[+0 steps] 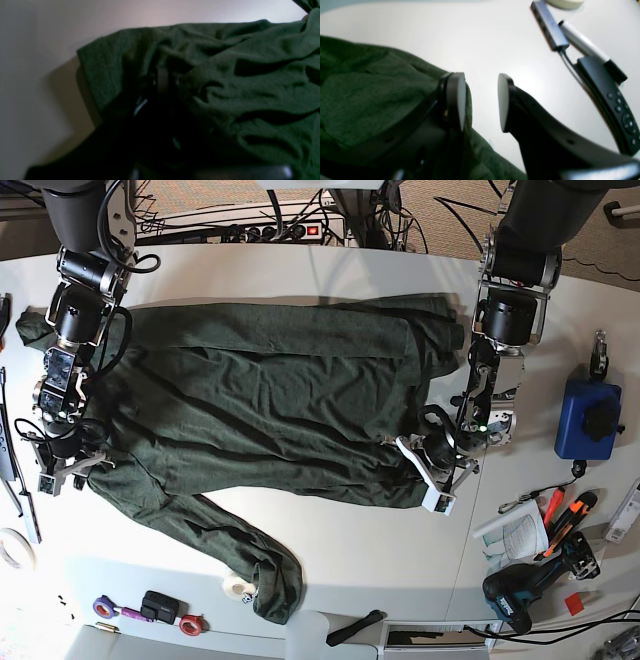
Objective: Layout the t-shirt on the table in an organized manner, then fold the t-shirt properly
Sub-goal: 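Hold both shirt sides and pull them taut to straighten the body, then regrasp the shirt side near the hem with the left gripper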
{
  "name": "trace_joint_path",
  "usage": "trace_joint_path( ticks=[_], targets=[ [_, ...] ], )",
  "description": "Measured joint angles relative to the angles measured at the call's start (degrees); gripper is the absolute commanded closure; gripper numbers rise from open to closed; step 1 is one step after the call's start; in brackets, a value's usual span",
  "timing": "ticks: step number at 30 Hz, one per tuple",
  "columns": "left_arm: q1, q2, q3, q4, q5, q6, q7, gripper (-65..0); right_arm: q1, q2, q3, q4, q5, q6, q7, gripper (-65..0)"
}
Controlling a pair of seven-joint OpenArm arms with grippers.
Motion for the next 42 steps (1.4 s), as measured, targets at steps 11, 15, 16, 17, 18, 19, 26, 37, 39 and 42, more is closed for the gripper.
trace_joint_path(
  ticks=[11,15,16,17,18,19,26,37,39,42],
  targets=[
    [0.2,0.0,0.0,0.0,0.0,0.0,-1.1,0.0,0.0,0.0,0.0,0.0,0.0,0.0,1.5,-21.7],
    [0.4,0.0,0.0,-0.2,-1.1,0.3,-2.5,-4.9,0.0,0.0,0.0,0.0,0.0,0.0,1.5,-21.7],
    [0.5,0.0,0.0,-0.3,-1.4,0.2,-2.8,-12.2,0.0,0.0,0.0,0.0,0.0,0.0,1.5,-21.7],
    [0.5,0.0,0.0,-0.2,-1.4,0.2,-3.2,-19.1,0.0,0.0,0.0,0.0,0.0,0.0,1.5,-21.7],
    [0.5,0.0,0.0,0.0,-1.3,0.2,-3.4,-24.9,-0.1,0.0,0.0,0.0,0.0,0.0,1.5,-21.7],
    [0.5,0.0,0.0,0.3,-1.0,0.3,-3.9,-29.2,-0.1,0.0,0.0,0.0,0.0,0.0,1.5,-21.7],
    [1.9,-0.5,0.1,6.4,-0.3,2.8,-0.7,-32.0,-0.2,0.0,0.0,0.0,0.0,0.0,0.5,-21.7],
    [2.1,-0.3,0.1,11.1,-5.4,0.9,-0.3,-35.3,-0.3,0.3,0.0,0.0,0.4,-7.6,-5.7,-22.0],
    [2.1,-0.4,0.1,11.1,-5.4,0.9,-0.2,-35.3,-0.3,0.4,0.0,0.0,0.4,-4.4,-7.9,-29.0],
    [2.1,-0.5,0.1,11.1,-5.4,0.9,-0.3,-35.3,0.0,0.1,0.0,0.0,1.4,-0.6,-9.5,-39.6]
  ],
)
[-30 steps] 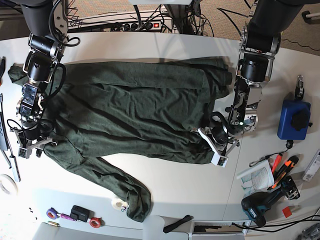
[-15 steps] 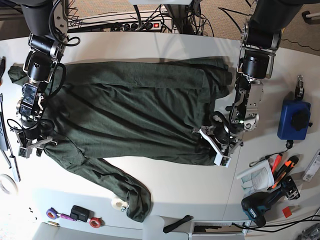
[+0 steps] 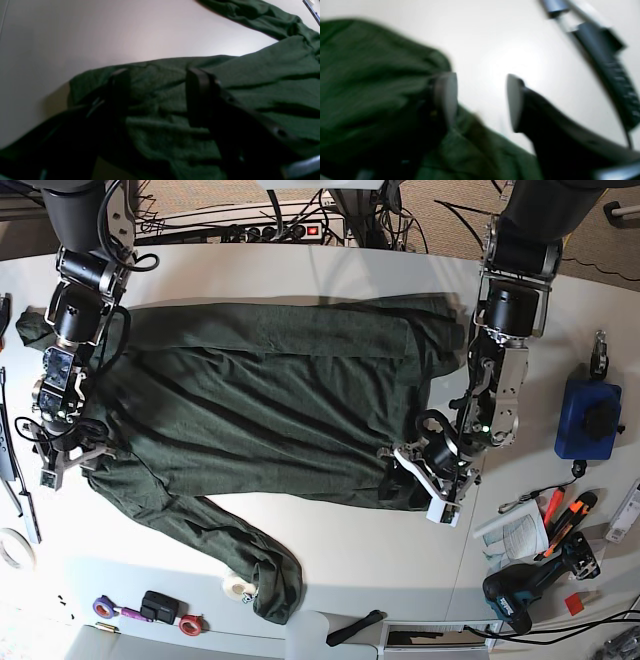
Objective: Layout the t-shirt on the table in an organized manner, then fold the t-shirt properly
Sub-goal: 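Regrasp the shirt side near the hem with the left gripper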
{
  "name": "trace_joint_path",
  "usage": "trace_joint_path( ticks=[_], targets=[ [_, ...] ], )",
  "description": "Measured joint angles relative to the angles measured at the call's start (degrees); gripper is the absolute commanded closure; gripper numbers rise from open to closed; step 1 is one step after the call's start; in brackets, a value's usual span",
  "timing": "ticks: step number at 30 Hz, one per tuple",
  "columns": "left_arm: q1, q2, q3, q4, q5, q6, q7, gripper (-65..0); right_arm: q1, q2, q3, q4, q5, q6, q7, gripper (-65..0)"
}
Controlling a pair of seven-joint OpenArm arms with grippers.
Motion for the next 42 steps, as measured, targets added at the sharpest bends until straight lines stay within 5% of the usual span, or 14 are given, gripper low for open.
trace_joint_path(
  ticks=[9,15,19,26,30,34,42],
  targets=[
    [0.3,0.1,0.0,0.0,-1.3,-1.1,0.6,-35.3,1.4,1.3,0.0,0.0,12.2,1.9,-2.5,-40.1],
    [0.9,0.1,0.0,0.0,-1.4,-1.1,0.7,-35.3,5.7,1.4,0.1,-8.1,13.8,4.2,-2.4,-40.1],
    [1.0,0.1,0.0,0.0,-1.3,-1.1,0.6,-35.3,7.0,1.3,0.1,-15.8,12.9,4.9,2.5,-40.1],
    [1.9,0.1,0.0,0.0,-1.3,-1.1,0.6,-35.3,6.8,1.1,0.1,-16.6,11.1,4.9,4.9,-39.1],
    [1.9,0.0,0.0,0.0,-1.3,-0.2,0.0,-35.3,5.8,1.1,0.1,-16.6,11.1,4.9,7.1,-22.3],
    [1.9,-0.2,-1.3,0.0,-1.3,6.5,-0.3,-35.3,5.7,1.1,0.1,-16.6,10.9,8.6,7.1,-0.1],
    [1.9,-0.4,-9.0,0.0,-2.5,6.6,2.0,-35.3,5.7,1.0,0.1,-16.6,8.9,9.6,7.2,0.0]
  ],
)
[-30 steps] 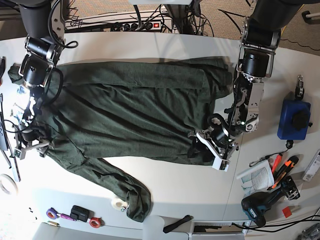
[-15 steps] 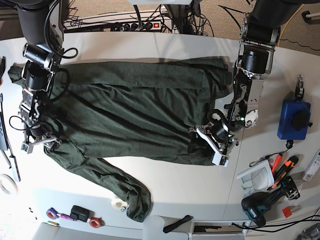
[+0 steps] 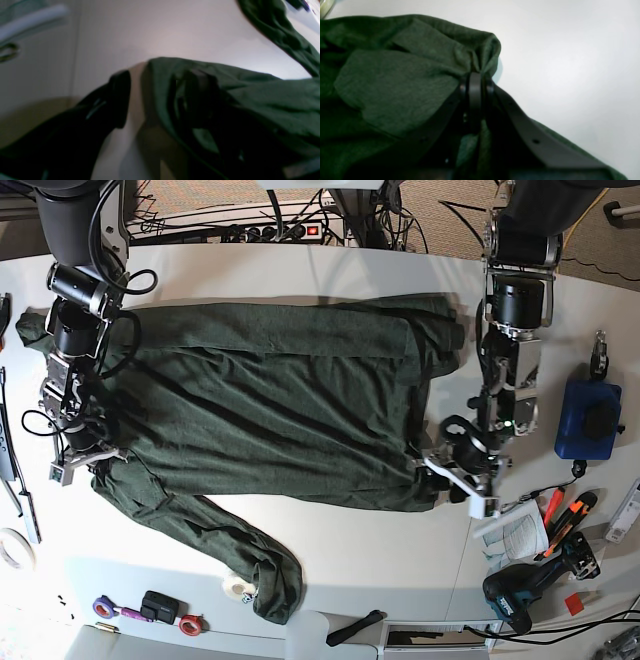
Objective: Layout the t-shirt on the table in an organized manner, then fold the t-shirt properly
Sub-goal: 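Regrasp the shirt side near the hem with the left gripper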
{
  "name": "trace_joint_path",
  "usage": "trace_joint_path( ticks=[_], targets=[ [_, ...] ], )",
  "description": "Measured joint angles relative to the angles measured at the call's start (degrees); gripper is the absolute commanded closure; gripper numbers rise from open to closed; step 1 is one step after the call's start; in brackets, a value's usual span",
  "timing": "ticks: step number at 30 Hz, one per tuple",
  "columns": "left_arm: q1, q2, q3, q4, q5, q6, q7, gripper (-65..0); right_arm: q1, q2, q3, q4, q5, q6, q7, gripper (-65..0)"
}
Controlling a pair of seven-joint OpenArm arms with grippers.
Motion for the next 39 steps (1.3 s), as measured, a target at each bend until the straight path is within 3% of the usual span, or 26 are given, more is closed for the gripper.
trace_joint_path(
  ticks=[7,10,20,23,27,39],
  targets=[
    [0.0,-1.9,-0.1,-1.1,-1.0,1.3,1.4,-35.3,0.0,0.0,0.0,0.0,0.2,-6.9,-0.1,0.0],
    [0.0,-1.8,-0.1,-1.9,-1.2,1.7,1.6,-35.3,0.2,0.0,0.0,0.0,-1.9,-6.8,0.1,0.0],
    [-1.8,-1.5,-0.2,-8.7,-10.6,0.8,-0.8,-35.3,0.2,0.0,0.0,0.0,-2.2,-6.8,0.1,0.0],
    [-3.3,-1.6,-0.2,-10.6,-12.1,0.3,0.8,-35.3,0.2,0.0,0.0,0.0,-2.2,-6.8,0.1,0.0],
    [-4.3,-1.5,-0.2,-11.1,-12.5,-1.3,3.1,-35.3,0.2,0.0,0.0,0.0,-2.2,-6.8,0.1,0.0],
    [-5.7,1.4,-0.2,-11.2,-10.4,-1.0,6.6,-35.3,0.2,0.0,0.0,0.0,-2.2,-6.0,0.1,0.0]
  ],
)
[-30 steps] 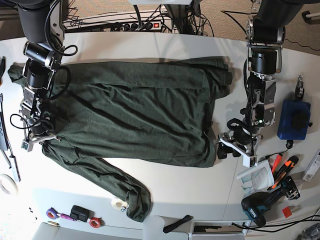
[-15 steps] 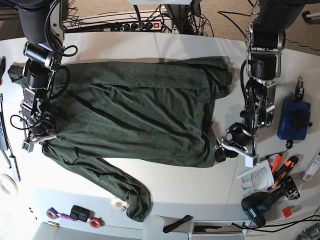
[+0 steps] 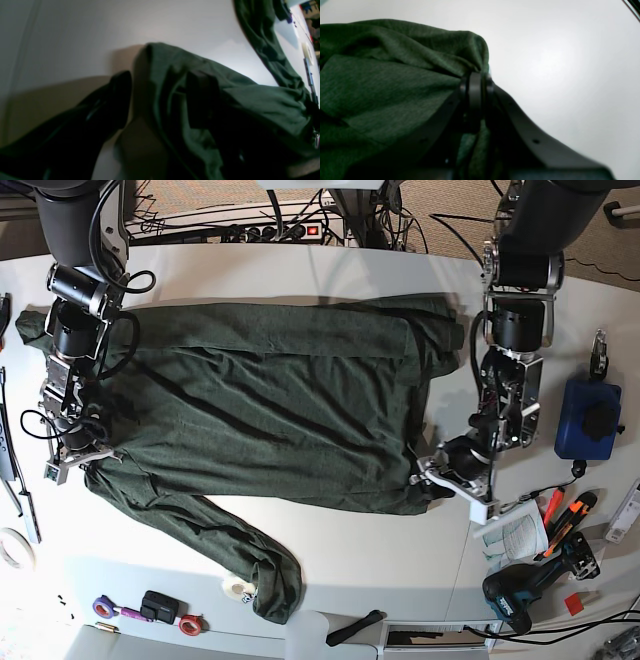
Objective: Layout the t-shirt on the table in an organized manner, then fold the t-shirt properly
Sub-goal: 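Regrasp the shirt side near the hem with the left gripper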
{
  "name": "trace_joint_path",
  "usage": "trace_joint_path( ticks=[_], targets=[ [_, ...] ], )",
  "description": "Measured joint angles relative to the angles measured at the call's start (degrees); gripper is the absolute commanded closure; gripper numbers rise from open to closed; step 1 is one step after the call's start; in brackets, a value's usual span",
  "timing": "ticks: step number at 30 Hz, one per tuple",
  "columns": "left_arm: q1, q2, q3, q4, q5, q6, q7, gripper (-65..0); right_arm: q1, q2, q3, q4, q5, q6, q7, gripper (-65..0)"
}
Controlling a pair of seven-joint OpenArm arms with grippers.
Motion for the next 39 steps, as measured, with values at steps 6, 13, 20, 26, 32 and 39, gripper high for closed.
trace_joint_path(
  ticks=[6,13,20,26,32,39],
  targets=[
    [0.0,0.9,0.0,0.0,0.0,0.0,0.3,-35.2,-0.2,-0.9,0.0,0.1,0.0,0.0,0.8,0.0],
    [0.0,1.1,0.0,0.0,-0.1,-0.1,1.1,-31.8,-0.7,-1.6,0.0,0.2,0.0,0.4,2.5,0.0],
    [0.0,1.2,0.0,0.0,-0.1,-0.1,1.6,-29.1,-0.7,-1.6,0.0,0.2,0.0,0.4,2.5,0.0],
    [0.0,2.3,0.0,0.0,-0.2,-1.1,2.1,-28.4,-0.7,-1.6,0.0,0.2,0.0,0.4,2.6,0.0],
    [0.0,2.9,0.0,-0.1,-0.1,-1.1,2.2,-22.7,-0.7,-1.6,0.0,0.2,0.0,0.4,2.6,0.0],
    [0.0,2.4,0.1,-0.6,0.6,-6.8,-0.3,0.0,-0.7,-1.6,0.0,0.2,0.0,0.4,2.6,0.0]
  ],
)
